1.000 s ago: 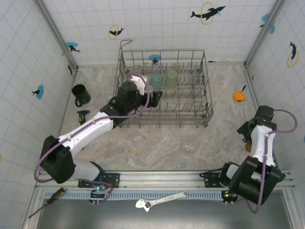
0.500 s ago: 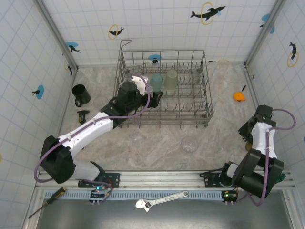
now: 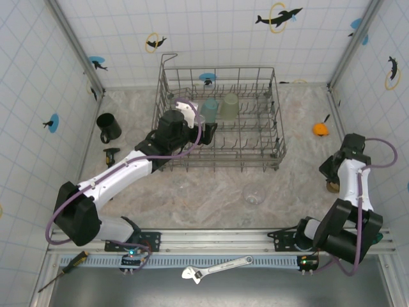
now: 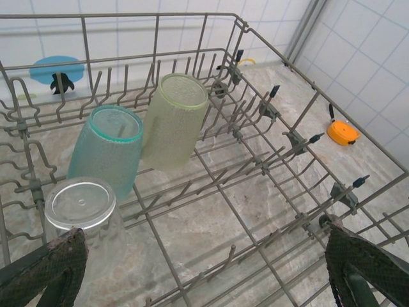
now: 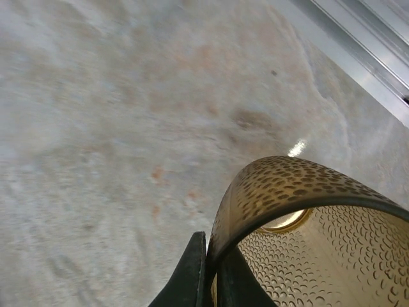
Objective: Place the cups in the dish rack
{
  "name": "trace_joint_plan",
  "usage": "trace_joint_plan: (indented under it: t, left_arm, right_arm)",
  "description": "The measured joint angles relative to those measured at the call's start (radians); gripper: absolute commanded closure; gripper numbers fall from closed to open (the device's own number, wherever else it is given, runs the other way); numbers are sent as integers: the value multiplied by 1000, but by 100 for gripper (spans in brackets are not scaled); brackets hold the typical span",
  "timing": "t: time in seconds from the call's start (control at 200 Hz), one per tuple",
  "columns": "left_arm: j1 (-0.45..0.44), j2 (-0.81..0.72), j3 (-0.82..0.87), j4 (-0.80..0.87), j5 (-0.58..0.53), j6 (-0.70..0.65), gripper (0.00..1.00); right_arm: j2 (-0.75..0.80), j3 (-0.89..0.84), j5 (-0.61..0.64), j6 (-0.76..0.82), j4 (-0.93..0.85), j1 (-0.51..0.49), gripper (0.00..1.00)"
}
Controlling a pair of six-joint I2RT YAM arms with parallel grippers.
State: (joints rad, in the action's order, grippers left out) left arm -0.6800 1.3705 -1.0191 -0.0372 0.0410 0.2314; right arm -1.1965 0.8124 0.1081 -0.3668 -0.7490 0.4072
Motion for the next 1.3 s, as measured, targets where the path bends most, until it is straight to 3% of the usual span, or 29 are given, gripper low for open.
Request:
trace_joint_plan:
  t: [0.41, 1.011, 1.301]
  left_arm:
    - [0, 30, -21, 36, -8, -10, 2]
    - [0, 99, -62, 61, -97, -24, 2]
    - [0, 124, -137, 94, -106, -4, 2]
  right_arm:
    - [-17, 163, 0, -53, -9, -253, 100]
    - [-159, 455, -77, -63, 45, -309, 100]
    - [-207, 501, -136, -73, 98, -369, 100]
